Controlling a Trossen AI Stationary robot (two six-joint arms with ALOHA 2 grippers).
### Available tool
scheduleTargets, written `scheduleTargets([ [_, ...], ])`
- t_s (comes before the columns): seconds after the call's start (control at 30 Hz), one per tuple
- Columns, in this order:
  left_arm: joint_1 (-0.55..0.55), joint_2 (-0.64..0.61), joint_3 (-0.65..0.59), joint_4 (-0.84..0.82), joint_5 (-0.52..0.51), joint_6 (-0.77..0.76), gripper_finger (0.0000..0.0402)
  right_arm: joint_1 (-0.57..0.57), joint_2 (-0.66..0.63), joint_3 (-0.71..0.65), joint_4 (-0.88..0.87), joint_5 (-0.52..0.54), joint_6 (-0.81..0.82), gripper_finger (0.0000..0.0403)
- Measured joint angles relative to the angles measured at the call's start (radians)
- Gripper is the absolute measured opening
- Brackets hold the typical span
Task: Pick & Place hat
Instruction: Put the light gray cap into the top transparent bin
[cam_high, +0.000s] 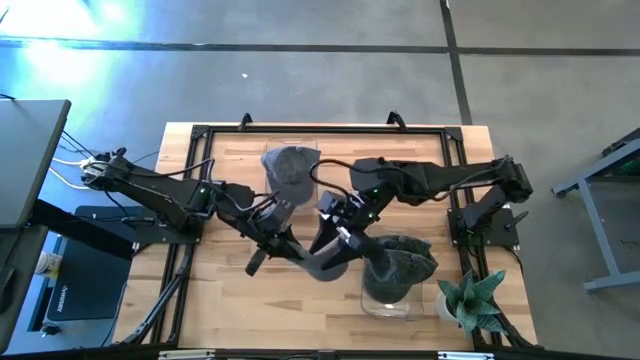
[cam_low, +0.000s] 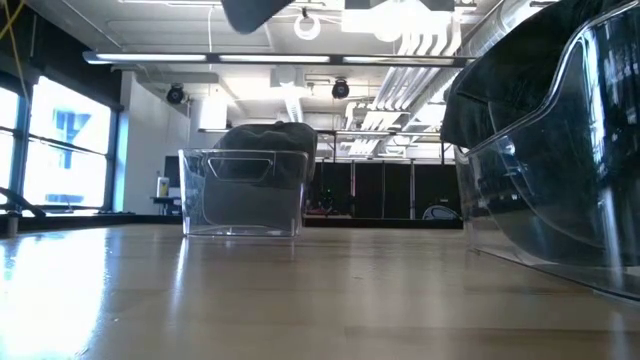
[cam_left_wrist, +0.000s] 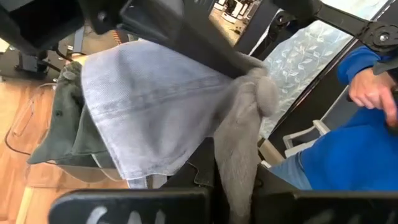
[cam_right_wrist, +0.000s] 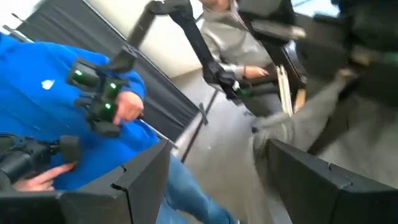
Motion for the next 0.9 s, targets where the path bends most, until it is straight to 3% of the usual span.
scheduleTargets([
  [0.13, 0.000, 0.000, 0.000, 0.001, 0.006, 0.000, 0.0005, -0.003, -0.001, 0.000, -0.124, 0.079, -0.086, 0.0263],
  [0.3, 0.000, -0.011, 0.000, 0.027, 0.032, 0.002, 0.0005, 0.009, 0.004, 0.000, -0.250, 0.171, -0.313, 0.0263],
  [0.57, 0.000, -0.010, 0.000, 0.024, 0.055, 0.027, 0.0005, 0.023, 0.038, 0.000, -0.272, 0.145, -0.491, 0.0245],
  [0.67, 0.000, -0.022, 0.000, 0.017, 0.079, 0.028, 0.0005, 0.023, 0.038, 0.000, -0.285, 0.093, -0.487, 0.0198],
  [0.83, 0.000, -0.040, -0.001, 0.015, 0.117, 0.027, 0.0005, 0.023, 0.023, 0.000, -0.230, -0.058, -0.412, 0.0052],
  [0.9, 0.000, -0.044, 0.001, 0.031, 0.133, 0.026, 0.0005, 0.027, 0.020, 0.000, -0.181, -0.092, -0.411, 0.0015],
])
